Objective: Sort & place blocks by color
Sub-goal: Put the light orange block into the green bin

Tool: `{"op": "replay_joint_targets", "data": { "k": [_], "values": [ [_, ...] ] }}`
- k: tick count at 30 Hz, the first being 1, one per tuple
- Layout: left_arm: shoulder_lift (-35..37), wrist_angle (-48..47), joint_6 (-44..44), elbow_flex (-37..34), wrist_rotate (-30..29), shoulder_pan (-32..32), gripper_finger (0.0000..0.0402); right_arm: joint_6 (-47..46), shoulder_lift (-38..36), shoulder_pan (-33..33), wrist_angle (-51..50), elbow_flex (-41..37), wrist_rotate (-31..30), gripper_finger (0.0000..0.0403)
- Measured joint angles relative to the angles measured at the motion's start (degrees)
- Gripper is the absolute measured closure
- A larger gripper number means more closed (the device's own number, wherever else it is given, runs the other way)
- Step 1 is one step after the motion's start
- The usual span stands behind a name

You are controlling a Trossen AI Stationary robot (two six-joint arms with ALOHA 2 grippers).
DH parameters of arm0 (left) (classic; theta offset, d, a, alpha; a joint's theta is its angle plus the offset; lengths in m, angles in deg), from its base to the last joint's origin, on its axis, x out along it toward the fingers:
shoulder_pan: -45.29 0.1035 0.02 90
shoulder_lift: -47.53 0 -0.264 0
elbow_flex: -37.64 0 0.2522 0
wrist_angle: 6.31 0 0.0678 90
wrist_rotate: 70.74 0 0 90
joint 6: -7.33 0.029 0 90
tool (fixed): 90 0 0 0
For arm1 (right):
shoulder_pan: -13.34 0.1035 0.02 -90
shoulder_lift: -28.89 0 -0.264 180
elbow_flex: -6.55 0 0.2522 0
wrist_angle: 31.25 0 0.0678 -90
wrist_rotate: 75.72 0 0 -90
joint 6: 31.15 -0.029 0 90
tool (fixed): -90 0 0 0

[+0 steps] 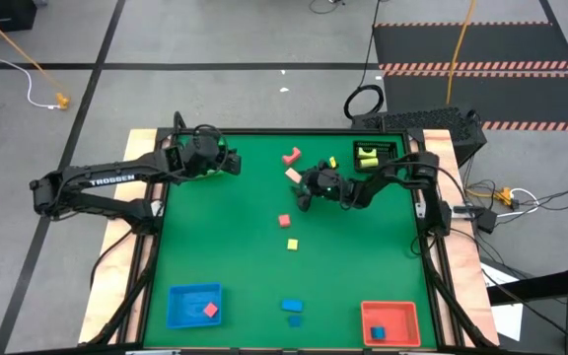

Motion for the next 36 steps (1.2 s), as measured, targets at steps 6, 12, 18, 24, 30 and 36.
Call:
{"op": "replay_joint_targets", "data": {
  "k": [6, 12, 18, 24, 30, 36],
  "values": [
    [0.0, 0.0, 0.0, 0.0, 0.0, -0.7, 0.0222, 2.3, 2.4, 0.0, -3.9, 4.1, -4.0, 0.0129],
    [0.0, 0.0, -0.1, 0.0, 0.0, -1.1, 0.0222, -2.3, 2.4, -0.1, -6.0, 4.1, -3.6, 0.0163],
    [0.0, 0.0, -0.8, 0.0, 0.0, -2.7, 0.0222, -7.2, 2.3, -0.1, -10.3, 4.2, -3.9, 0.0263],
    [0.0, 0.0, -1.6, 0.0, 0.1, -5.5, 0.0222, -7.8, 1.9, -0.1, -11.3, 4.2, -3.8, 0.0289],
    [0.0, 0.0, -1.9, 0.0, 1.1, -9.3, 0.0222, -4.7, -2.6, 0.4, -12.8, 3.9, 0.3, 0.0289],
    [0.0, 0.0, -5.3, 0.0, 7.2, -12.5, 0.0222, 5.1, -9.9, 2.8, -14.1, 3.8, 3.6, 0.0289]
  ]
}}
